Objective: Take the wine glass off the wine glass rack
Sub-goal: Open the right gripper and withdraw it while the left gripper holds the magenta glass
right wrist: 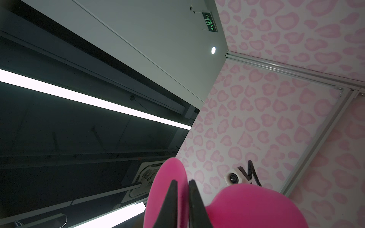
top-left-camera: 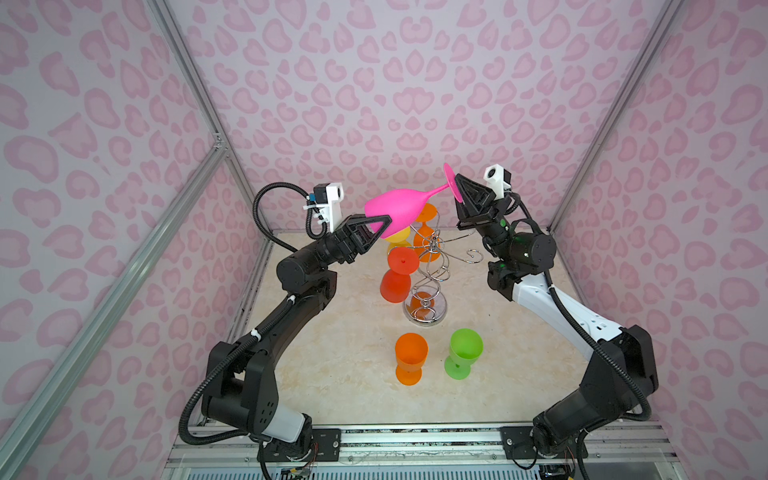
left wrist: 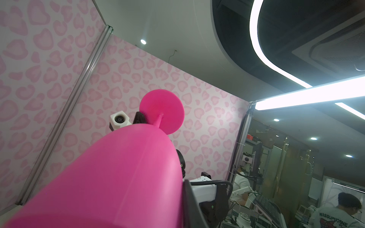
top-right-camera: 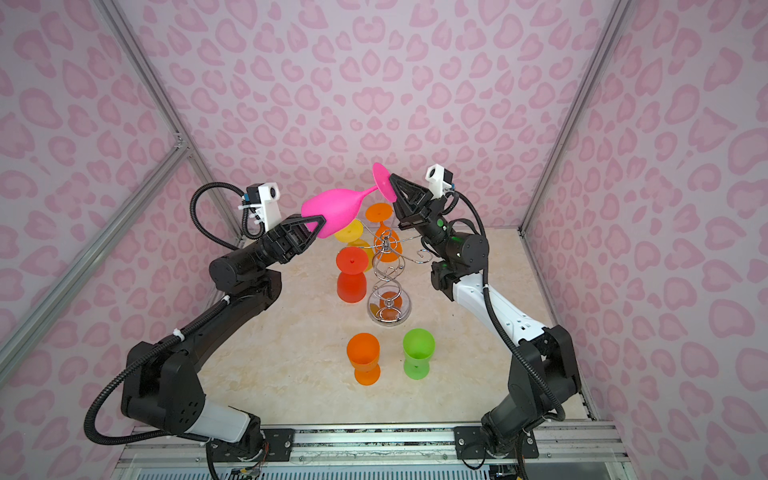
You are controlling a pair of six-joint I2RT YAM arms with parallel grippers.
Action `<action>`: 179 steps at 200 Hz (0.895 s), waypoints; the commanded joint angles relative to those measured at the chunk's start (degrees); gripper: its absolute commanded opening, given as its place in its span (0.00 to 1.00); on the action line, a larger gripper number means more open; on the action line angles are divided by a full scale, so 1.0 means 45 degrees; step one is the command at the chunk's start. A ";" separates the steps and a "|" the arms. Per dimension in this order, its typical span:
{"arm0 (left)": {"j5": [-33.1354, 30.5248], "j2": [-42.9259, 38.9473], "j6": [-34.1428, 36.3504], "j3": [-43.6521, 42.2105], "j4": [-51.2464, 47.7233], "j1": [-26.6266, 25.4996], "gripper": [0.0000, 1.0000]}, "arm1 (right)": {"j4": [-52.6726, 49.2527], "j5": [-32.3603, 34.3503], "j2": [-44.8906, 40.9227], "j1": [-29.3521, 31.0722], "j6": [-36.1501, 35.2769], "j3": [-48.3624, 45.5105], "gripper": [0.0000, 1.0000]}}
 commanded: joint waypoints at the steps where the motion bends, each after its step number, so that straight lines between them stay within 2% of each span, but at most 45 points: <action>1: -0.0057 -0.0166 -0.0185 0.0056 -0.0314 0.0034 0.07 | 0.1120 -0.0078 -0.0039 -0.0116 -0.0247 0.0139 0.20; 29: 0.0203 -0.0639 -0.0143 0.0023 -0.0452 0.0034 0.07 | 0.0793 -0.0370 -0.0188 -0.0264 -0.0539 0.0292 0.34; 58: 0.0784 -0.1501 0.0516 0.0022 -0.1817 0.0055 0.05 | -0.0109 -0.0709 -0.0700 -0.0590 -0.1339 0.0112 0.41; 79: 0.1184 -0.2509 0.2105 -0.0063 -0.4581 0.0045 0.04 | -0.1437 -0.1033 -0.1413 -0.0956 -0.2466 -0.0210 0.42; 99: 0.0942 -0.3945 0.5183 -0.0032 -0.9234 0.0068 0.03 | -0.3606 -0.1452 -0.2311 -0.1352 -0.4148 -0.0416 0.43; 121: -0.0912 -0.5545 0.9555 0.0825 -1.5837 0.0074 0.03 | -0.7180 -0.1649 -0.3437 -0.1792 -0.6840 -0.0501 0.43; 136: -0.2872 -0.6296 1.1577 0.1701 -1.9892 0.0057 0.03 | -0.9890 -0.1442 -0.4177 -0.2093 -0.8843 -0.0414 0.44; 159: -0.5550 -0.7138 1.3044 0.2942 -2.3856 0.0067 0.01 | -1.3111 -0.0746 -0.5067 -0.2511 -1.1301 -0.0309 0.44; 179: -0.6930 -0.7822 1.3609 0.3339 -2.5720 0.0060 0.02 | -1.4339 -0.0447 -0.5564 -0.2998 -1.2131 -0.0488 0.43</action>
